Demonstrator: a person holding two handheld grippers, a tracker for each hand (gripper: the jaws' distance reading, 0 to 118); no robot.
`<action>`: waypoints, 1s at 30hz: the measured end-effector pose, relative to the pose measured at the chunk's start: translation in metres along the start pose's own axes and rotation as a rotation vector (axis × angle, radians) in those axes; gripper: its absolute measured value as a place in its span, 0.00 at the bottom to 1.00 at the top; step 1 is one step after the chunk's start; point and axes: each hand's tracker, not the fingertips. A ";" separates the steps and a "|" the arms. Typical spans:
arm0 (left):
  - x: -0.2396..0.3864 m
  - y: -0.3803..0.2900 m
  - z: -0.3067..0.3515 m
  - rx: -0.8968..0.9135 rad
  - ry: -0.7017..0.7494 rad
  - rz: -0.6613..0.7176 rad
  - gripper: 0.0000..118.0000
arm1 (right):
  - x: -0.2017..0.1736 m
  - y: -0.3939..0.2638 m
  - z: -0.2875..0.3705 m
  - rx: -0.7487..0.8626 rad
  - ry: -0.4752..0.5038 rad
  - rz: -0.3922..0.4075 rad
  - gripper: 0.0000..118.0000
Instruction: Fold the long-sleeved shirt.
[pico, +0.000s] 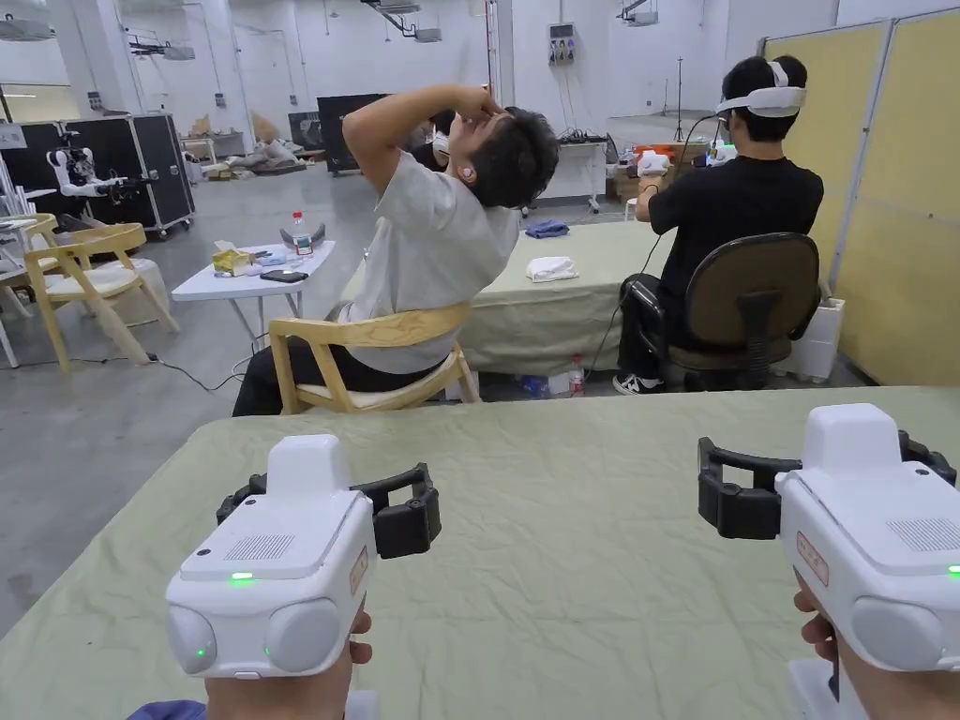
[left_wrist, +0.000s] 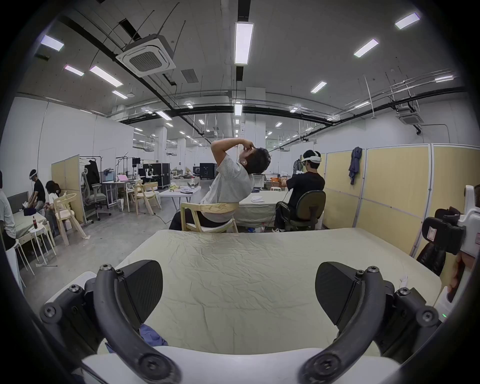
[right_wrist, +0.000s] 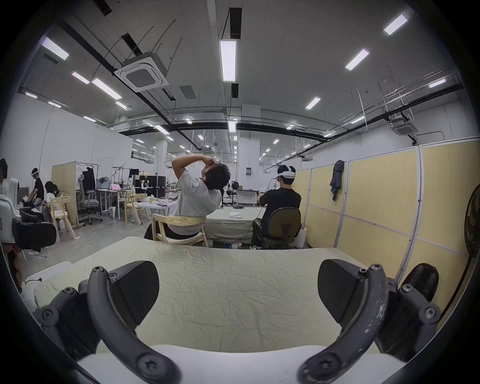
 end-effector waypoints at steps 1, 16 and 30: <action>0.000 0.000 0.000 0.010 0.002 0.004 0.99 | 0.000 0.000 0.000 -0.001 0.002 0.003 1.00; 0.007 -0.001 -0.012 -0.023 -0.018 -0.012 0.99 | -0.004 -0.002 -0.008 -0.026 0.007 0.007 1.00; 0.007 0.004 -0.011 -0.016 -0.021 0.005 0.99 | -0.005 -0.002 -0.011 -0.035 0.011 0.018 1.00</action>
